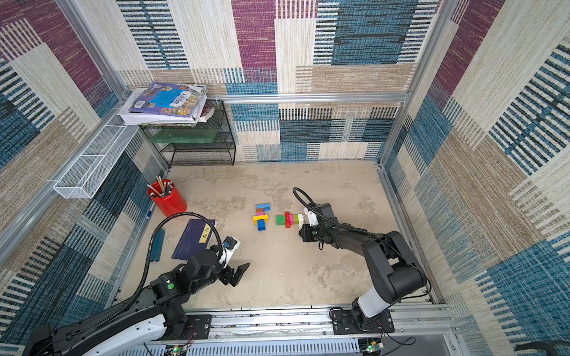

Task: Assemble the letter f with lego
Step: Adjust the lego brick at the center of the board.

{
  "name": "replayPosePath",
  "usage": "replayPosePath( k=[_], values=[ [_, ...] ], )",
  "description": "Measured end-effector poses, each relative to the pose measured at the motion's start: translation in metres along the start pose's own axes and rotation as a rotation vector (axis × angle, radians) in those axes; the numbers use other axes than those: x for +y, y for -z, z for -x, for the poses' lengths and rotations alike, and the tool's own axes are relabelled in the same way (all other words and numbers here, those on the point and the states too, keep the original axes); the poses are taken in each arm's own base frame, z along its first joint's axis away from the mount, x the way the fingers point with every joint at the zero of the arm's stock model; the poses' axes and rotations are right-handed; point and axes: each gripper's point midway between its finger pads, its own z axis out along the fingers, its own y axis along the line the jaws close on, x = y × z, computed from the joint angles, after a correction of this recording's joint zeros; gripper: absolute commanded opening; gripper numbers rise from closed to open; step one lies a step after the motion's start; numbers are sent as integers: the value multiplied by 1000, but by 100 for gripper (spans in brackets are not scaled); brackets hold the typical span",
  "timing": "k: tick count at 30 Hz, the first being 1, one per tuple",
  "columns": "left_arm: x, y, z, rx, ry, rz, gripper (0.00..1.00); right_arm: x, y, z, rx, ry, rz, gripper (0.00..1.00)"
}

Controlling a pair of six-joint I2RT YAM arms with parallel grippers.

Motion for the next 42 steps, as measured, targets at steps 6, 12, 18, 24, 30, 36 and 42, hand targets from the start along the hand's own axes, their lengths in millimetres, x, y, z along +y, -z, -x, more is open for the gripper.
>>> replayPosePath(
  k=[6, 12, 18, 24, 30, 36, 42],
  values=[
    [0, 0, 0, 0, 0, 0, 99, -7, -12, 4, 16, -7, -19, 16],
    [0, 0, 0, 0, 0, 0, 99, -13, -21, 26, -15, -4, -21, 16],
    [0, 0, 0, 0, 0, 0, 99, -26, -27, 49, -43, -16, -25, 15],
    [0, 0, 0, 0, 0, 0, 99, -30, -41, 73, -61, 1, -3, 15],
    [0, 0, 0, 0, 0, 0, 99, -28, -46, 82, -73, 18, 11, 16],
    [1, 0, 1, 0, 2, 6, 99, -30, -22, 77, -51, 1, -47, 21],
    [10, 9, 26, -27, 19, 64, 99, -13, 30, 104, -156, 35, -79, 34]
  ],
)
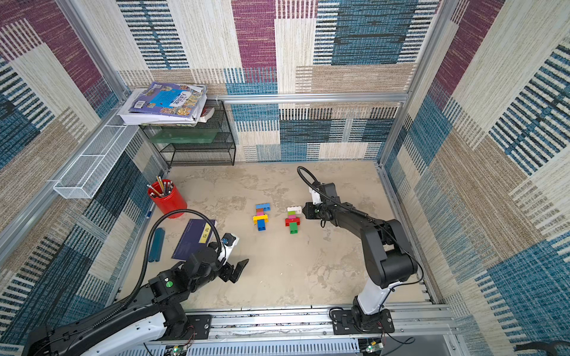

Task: Assemble the letter f with lego
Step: Adjust the lego brick at the center of the board, then reset both arms

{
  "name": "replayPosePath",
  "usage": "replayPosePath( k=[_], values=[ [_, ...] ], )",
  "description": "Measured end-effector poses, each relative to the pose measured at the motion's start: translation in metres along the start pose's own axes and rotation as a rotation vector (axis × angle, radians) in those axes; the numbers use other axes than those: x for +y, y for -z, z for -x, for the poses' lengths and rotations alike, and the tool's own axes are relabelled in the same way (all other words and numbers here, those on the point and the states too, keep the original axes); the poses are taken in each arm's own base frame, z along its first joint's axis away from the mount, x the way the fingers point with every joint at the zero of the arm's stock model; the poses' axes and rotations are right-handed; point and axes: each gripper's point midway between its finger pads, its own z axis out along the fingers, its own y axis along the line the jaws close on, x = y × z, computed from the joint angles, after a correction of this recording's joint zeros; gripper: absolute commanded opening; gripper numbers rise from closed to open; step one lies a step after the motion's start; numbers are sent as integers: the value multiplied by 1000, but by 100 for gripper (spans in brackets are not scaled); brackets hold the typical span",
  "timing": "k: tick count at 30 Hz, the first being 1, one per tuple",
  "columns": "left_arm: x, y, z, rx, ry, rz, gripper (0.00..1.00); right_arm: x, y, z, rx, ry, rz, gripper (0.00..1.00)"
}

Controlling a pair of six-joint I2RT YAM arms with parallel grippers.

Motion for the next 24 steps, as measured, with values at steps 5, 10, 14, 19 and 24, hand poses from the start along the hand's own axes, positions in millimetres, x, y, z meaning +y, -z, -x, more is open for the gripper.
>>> replayPosePath(
  k=[5, 10, 14, 19, 24],
  values=[
    [11, 16, 44, -70, 28, 64, 99, 1, 52, 34, -136, 21, -68, 50],
    [21, 28, 91, -123, 31, 131, 99, -10, 120, 67, -306, 13, -144, 70],
    [32, 36, 130, -138, -27, 221, 99, -22, 178, 85, -455, 11, -220, 84],
    [56, 40, 161, -130, -110, 391, 99, -47, 224, 85, -564, -5, -315, 93],
    [96, 39, 162, -93, -153, 527, 99, -74, 238, 81, -587, -34, -390, 95]
  ],
)
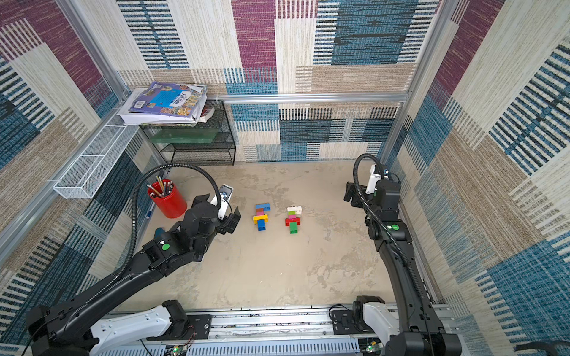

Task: Assemble the letter f with lego
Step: Reset both arms

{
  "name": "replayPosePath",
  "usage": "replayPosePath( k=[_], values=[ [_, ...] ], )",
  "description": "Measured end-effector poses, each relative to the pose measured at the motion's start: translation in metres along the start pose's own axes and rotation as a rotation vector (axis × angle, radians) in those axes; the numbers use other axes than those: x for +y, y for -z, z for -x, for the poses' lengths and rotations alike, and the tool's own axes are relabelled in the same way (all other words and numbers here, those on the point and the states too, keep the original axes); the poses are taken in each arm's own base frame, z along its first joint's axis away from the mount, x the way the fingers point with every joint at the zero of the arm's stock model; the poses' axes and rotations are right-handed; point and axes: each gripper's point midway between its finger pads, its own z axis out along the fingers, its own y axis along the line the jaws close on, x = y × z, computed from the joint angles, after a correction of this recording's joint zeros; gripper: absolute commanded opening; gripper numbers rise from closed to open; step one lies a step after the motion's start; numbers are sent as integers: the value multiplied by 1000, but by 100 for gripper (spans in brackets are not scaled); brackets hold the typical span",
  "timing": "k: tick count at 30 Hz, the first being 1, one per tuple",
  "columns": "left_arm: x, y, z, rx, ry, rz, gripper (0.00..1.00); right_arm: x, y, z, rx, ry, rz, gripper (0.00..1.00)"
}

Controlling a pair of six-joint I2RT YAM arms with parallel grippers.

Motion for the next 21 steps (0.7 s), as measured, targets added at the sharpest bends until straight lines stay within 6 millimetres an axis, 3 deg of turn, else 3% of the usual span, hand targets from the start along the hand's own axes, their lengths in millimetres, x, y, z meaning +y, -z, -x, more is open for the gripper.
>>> replayPosePath(
  k=[2, 6, 9, 14, 18, 21],
  values=[
    [20, -12, -11, 16, 42, 47, 99, -9, -2, -2, 3, -9, -28, 95],
    [45, -38, -62, 80, 94, 130, 99, -24, -11, -15, 21, -26, -74, 95],
    [47, -54, -102, 120, 111, 144, 99, -31, -18, -26, 29, -32, -100, 95],
    [61, -77, -152, 157, 170, 189, 99, -41, -27, -46, 32, -22, -128, 95],
    [61, -94, -179, 169, 218, 172, 99, -45, -32, -61, 27, -9, -138, 95],
    [62, -106, -188, 164, 243, 161, 99, -46, -36, -68, 18, 0, -142, 95]
  ],
)
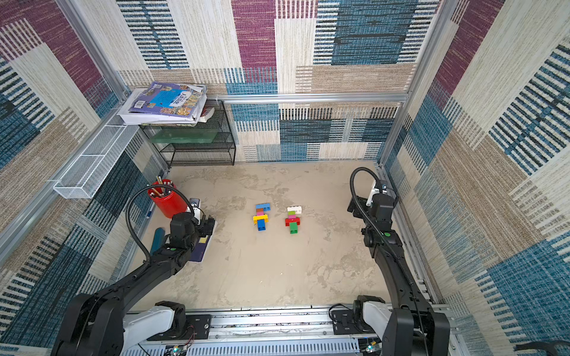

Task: Assemble the letter f with lego
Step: Reset both arms

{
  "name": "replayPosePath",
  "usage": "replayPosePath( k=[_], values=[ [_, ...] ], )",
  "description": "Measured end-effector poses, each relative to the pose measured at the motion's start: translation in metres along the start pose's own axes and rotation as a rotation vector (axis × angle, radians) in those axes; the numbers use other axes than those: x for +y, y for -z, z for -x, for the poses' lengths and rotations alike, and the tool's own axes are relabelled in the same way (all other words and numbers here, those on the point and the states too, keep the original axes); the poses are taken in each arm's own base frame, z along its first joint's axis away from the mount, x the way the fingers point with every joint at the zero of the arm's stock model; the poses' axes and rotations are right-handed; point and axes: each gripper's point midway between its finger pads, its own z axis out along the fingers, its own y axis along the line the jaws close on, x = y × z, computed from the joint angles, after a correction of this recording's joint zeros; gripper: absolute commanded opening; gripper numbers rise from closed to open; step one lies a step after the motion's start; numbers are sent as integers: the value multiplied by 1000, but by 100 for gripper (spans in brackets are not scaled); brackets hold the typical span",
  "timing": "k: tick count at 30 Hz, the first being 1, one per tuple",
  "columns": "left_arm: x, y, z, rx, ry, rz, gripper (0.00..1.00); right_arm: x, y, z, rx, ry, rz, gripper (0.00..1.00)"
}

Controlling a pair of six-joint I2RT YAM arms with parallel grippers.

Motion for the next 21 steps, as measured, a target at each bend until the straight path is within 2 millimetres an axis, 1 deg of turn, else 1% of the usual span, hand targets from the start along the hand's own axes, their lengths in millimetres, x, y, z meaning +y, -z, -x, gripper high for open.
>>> replayPosePath(
  k=[4, 10, 12, 14, 18, 21],
  values=[
    [-5, -11, -1, -17, 15, -34, 99, -1, -6, -11, 4, 7, -10, 95],
    [-10, -21, -7, -30, 31, -60, 99, -3, -11, -19, -18, 17, -23, 95],
    [-10, -25, -12, -22, 32, -59, 99, -4, -14, -21, -15, 25, -29, 95],
    [-15, -30, -19, -11, 31, -77, 99, -4, -17, -22, -22, 29, -27, 95],
    [-16, -33, -25, -14, 33, -77, 99, -3, -19, -32, -45, 31, -12, 95],
    [-18, -32, -22, -40, 42, -94, 99, -3, -22, -41, -58, 38, -5, 95]
  ],
)
